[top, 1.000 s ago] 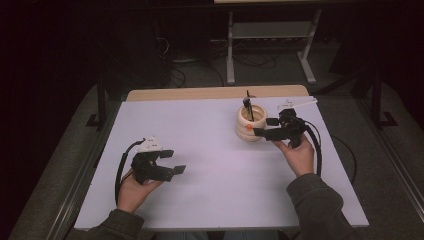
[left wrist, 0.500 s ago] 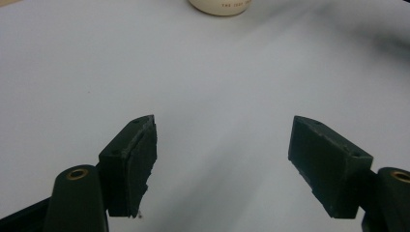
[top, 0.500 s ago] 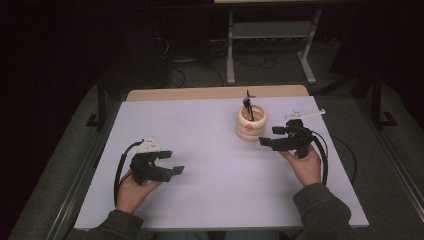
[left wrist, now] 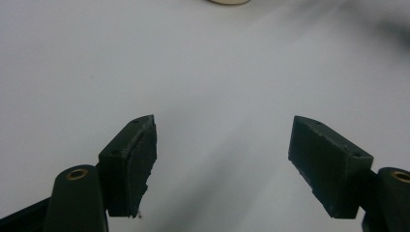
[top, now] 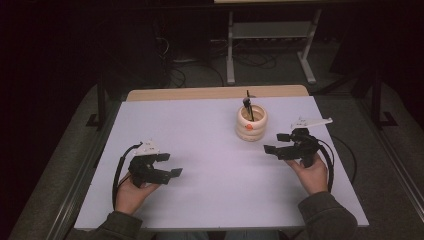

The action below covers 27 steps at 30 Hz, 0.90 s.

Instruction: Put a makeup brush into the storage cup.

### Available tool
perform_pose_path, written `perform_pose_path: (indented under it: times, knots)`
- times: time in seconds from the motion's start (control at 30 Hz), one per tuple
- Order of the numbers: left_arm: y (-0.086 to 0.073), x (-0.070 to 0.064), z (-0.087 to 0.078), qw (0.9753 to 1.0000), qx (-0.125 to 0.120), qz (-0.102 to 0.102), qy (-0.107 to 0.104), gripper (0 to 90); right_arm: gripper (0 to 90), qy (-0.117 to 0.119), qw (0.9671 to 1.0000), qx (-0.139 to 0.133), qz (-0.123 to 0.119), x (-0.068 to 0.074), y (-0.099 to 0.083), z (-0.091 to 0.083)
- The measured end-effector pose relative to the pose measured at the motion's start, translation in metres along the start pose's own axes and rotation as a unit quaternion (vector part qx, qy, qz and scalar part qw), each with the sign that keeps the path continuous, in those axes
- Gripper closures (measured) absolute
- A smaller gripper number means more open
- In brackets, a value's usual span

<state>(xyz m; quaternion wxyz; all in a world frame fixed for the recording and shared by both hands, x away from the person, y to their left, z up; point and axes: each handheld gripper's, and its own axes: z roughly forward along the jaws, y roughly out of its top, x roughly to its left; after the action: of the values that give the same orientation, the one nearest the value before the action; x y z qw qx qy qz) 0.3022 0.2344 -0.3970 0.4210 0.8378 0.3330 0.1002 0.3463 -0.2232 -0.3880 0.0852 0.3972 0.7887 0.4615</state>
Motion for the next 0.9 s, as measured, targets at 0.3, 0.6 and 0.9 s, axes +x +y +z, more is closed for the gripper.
perform_pose_path:
  times: [0.3, 0.6, 0.9]
  knots:
    - [-0.004, 0.000, -0.003, 1.0000, -0.005, -0.003, 0.004, 25.1, 19.9, 0.009, 0.9999, 0.006, -0.011, 0.011, -0.001, -0.004]
    - [-0.009, 0.000, -0.003, 1.0000, 0.003, -0.004, 0.007, 24.9, 19.2, 0.005, 0.9999, 0.010, -0.013, 0.014, -0.015, -0.008]
    - [-0.015, -0.003, -0.008, 0.9999, 0.000, -0.006, 0.009, 24.7, 18.2, 0.000, 1.0000, 0.009, 0.000, 0.013, -0.030, -0.014]
